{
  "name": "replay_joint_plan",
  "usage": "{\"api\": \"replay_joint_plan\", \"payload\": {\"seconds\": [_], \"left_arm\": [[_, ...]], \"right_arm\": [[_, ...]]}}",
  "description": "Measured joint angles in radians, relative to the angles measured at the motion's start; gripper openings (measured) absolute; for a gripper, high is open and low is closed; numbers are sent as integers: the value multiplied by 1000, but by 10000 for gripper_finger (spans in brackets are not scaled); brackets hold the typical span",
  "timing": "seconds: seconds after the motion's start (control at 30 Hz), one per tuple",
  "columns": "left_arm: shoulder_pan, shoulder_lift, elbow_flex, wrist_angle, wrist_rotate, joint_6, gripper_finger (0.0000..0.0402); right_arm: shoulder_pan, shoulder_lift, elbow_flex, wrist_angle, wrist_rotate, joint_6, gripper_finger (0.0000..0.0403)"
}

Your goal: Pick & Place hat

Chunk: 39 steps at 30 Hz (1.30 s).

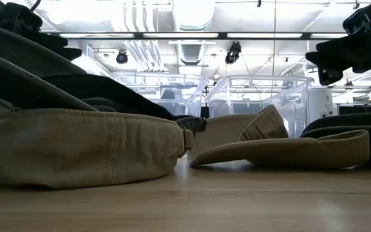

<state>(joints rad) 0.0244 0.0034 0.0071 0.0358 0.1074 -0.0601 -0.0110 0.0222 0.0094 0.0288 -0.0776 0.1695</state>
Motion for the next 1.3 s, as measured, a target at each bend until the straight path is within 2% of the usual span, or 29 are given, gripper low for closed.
{"api": "replay_joint_plan", "payload": {"seconds": [0.1, 0.27, 0.33, 0.53, 0.63, 0.8, 0.93, 1.13, 1.3], "left_arm": [[0, 0, 0, 0, 0, 0, 171], [0, 0, 0, 0, 0, 0, 171], [0, 0, 0, 0, 0, 0, 171], [0, 0, 0, 0, 0, 0, 171], [0, 0, 0, 0, 0, 0, 171], [0, 0, 0, 0, 0, 0, 171], [0, 0, 0, 0, 0, 0, 171], [0, 0, 0, 0, 0, 0, 171], [0, 0, 0, 5, 1, -31, 171]], "right_arm": [[0, 0, 0, 0, 0, 264, 139], [0, 0, 0, 0, -2, 826, 139], [0, 0, 0, 0, -2, 953, 139], [0, 0, 0, 14, -1, 1012, 139], [0, 1, 0, 129, 16, 1022, 139], [0, 1, 0, 392, 174, 954, 139], [0, 27, 1, 537, 238, 897, 139], [2, 172, 25, 611, 267, 951, 139], [22, 415, 173, 614, 287, 915, 139]]}}
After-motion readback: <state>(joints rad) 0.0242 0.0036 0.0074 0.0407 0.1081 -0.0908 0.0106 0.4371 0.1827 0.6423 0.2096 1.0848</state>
